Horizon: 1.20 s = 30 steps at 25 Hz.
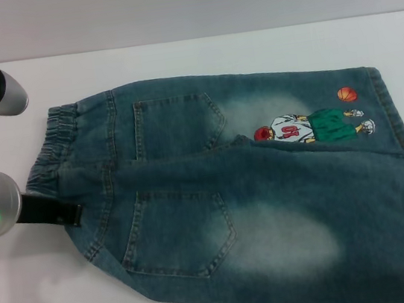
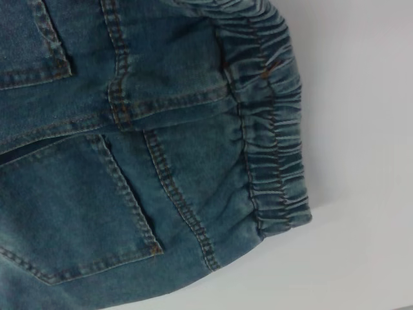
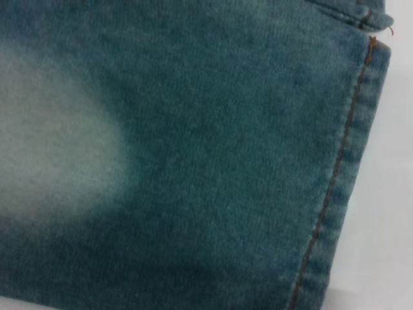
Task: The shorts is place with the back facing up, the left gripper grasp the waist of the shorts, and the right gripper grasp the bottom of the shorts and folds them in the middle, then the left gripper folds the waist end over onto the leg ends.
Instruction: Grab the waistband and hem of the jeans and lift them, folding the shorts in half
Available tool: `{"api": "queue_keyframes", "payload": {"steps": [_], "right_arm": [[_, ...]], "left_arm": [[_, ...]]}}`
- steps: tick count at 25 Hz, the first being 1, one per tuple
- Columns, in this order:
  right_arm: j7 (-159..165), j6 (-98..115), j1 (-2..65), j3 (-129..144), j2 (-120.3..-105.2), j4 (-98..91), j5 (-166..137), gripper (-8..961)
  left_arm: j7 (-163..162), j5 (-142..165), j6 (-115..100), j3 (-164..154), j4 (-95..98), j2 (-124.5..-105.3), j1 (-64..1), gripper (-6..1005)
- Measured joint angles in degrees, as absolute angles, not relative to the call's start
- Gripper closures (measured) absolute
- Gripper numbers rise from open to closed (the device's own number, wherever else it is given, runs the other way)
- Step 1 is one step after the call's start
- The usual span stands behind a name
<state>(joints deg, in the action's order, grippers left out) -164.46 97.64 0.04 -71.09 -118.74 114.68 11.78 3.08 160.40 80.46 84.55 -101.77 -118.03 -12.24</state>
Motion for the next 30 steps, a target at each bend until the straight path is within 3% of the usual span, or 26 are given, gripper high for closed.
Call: {"api": "queue_keyframes", "payload": {"steps": [30], "right_arm": [[-164.44,96.10,0.11,-70.58,-118.74,112.45,13.19,210]], "left_arm": [[3.10,160.23,80.63,84.46,-101.60,-118.03,-13.01,997]]}}
